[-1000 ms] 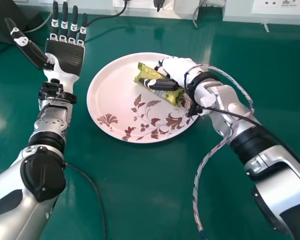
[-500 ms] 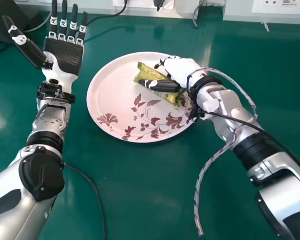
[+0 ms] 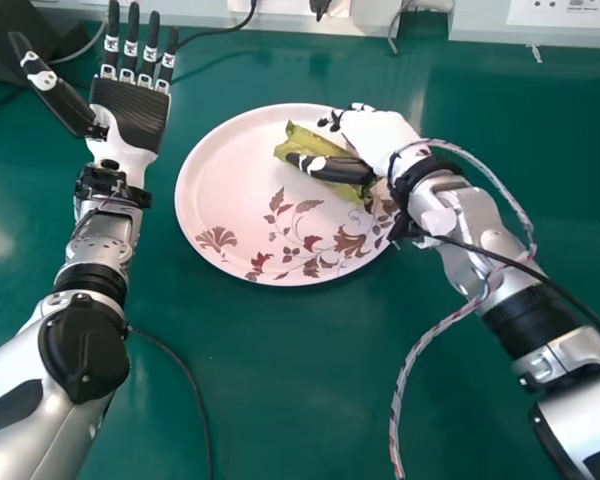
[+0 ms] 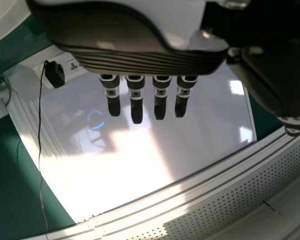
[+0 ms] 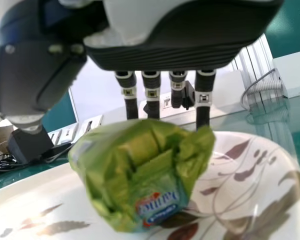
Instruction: Pick up biscuit and place it in the plate
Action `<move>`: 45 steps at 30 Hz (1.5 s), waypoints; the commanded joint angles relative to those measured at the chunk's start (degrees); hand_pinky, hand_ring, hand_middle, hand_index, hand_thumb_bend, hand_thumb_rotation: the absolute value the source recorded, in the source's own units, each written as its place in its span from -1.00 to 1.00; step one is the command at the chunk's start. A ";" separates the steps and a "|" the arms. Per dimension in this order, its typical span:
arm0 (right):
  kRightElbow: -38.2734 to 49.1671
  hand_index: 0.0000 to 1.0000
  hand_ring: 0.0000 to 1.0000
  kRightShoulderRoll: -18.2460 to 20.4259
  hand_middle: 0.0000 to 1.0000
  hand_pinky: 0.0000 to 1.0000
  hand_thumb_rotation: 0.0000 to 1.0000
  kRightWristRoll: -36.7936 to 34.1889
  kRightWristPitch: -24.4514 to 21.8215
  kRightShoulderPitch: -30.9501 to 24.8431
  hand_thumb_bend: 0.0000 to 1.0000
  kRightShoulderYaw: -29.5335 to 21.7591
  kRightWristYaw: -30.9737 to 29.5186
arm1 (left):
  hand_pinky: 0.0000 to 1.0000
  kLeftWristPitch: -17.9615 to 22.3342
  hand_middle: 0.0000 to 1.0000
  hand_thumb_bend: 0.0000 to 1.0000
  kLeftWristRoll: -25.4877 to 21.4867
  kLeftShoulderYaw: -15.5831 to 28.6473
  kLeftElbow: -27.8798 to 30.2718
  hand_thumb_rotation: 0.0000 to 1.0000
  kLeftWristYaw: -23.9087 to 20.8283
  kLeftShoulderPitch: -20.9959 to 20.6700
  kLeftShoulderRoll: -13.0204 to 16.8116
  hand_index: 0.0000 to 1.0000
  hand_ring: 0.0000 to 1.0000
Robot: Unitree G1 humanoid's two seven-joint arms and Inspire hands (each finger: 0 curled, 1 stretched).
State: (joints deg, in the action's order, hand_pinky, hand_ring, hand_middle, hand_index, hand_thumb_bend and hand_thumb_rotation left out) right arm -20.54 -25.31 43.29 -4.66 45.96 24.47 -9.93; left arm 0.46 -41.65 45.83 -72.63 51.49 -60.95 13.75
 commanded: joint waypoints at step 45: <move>16.99 0.75 0.46 -1.90 0.66 0.19 0.36 -8.21 5.45 -10.40 0.75 -13.55 2.55 | 0.74 0.03 0.95 0.99 0.41 -0.62 -0.25 0.50 -0.33 0.77 0.31 0.95 0.83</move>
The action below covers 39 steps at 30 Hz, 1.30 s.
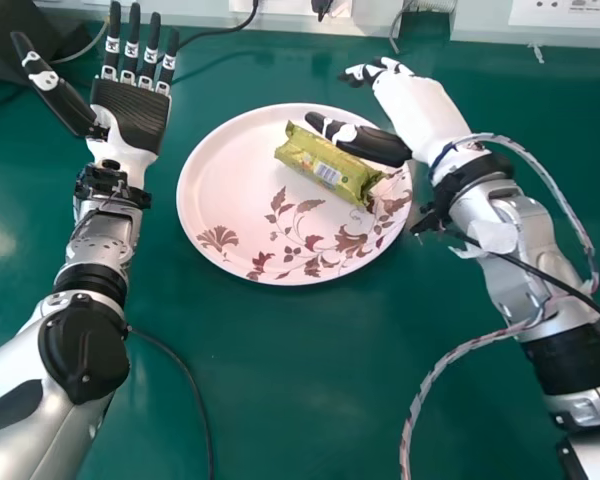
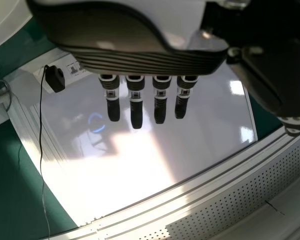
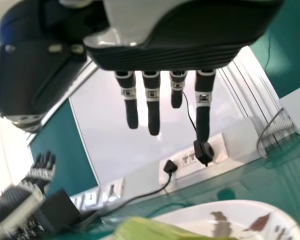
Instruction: Pick up biscuit and place it in the plate
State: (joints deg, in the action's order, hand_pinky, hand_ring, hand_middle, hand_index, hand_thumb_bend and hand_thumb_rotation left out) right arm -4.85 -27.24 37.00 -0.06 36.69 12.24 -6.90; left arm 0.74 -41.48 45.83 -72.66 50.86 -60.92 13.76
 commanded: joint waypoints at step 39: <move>7.67 0.75 0.48 1.83 0.67 0.20 0.33 -26.41 12.44 -9.40 0.78 -16.17 -0.97 | 0.53 -0.39 0.93 1.00 0.52 -0.57 -0.13 0.43 0.00 0.69 0.35 0.93 0.76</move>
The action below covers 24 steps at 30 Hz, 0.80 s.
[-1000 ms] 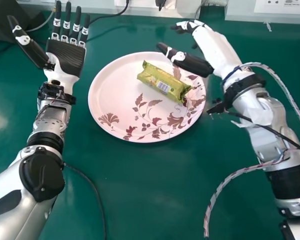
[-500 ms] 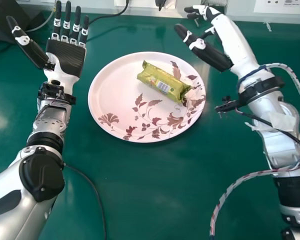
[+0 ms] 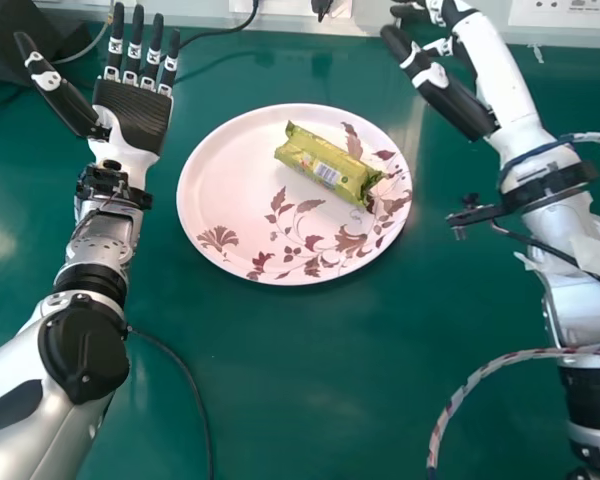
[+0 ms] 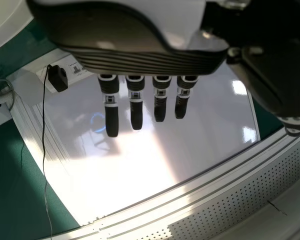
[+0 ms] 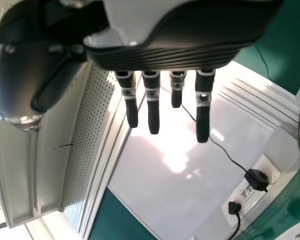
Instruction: Pick up biscuit and place it in the plate
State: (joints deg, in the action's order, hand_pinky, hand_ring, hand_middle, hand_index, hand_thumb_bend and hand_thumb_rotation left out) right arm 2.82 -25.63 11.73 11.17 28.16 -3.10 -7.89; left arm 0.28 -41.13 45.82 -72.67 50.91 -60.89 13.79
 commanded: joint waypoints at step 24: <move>-6.58 0.67 0.46 3.41 0.64 0.21 0.36 -25.65 5.94 -1.56 0.74 -8.53 -10.57 | 0.50 -0.20 0.93 1.00 0.24 -0.54 -0.33 0.63 0.07 0.72 0.74 1.00 0.74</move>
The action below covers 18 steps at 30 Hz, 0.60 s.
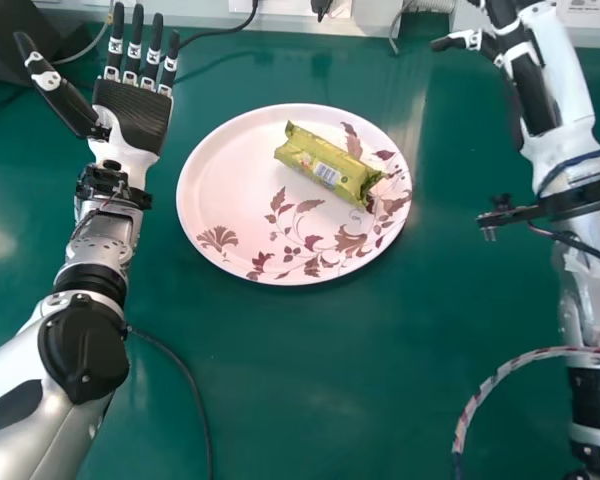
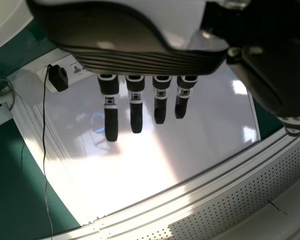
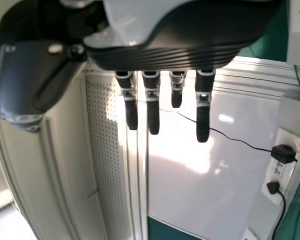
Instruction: Pick up biscuit and place it in the plate
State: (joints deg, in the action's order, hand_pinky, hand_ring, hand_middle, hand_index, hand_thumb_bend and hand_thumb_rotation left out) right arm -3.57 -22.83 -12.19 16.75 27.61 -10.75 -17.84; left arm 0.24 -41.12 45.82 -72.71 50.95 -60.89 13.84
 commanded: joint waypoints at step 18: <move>-6.49 0.65 0.44 5.38 0.63 0.19 0.28 -17.31 -2.73 -1.42 0.72 -7.53 -7.30 | 0.51 -0.53 0.92 1.00 0.41 -0.65 -0.50 0.54 0.00 0.64 0.96 0.92 0.73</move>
State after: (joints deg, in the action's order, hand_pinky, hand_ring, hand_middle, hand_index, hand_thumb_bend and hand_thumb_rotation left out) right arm -9.65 -18.05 -28.37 14.15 26.47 -17.34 -24.57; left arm -0.10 -41.11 45.81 -72.76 50.88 -60.89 13.96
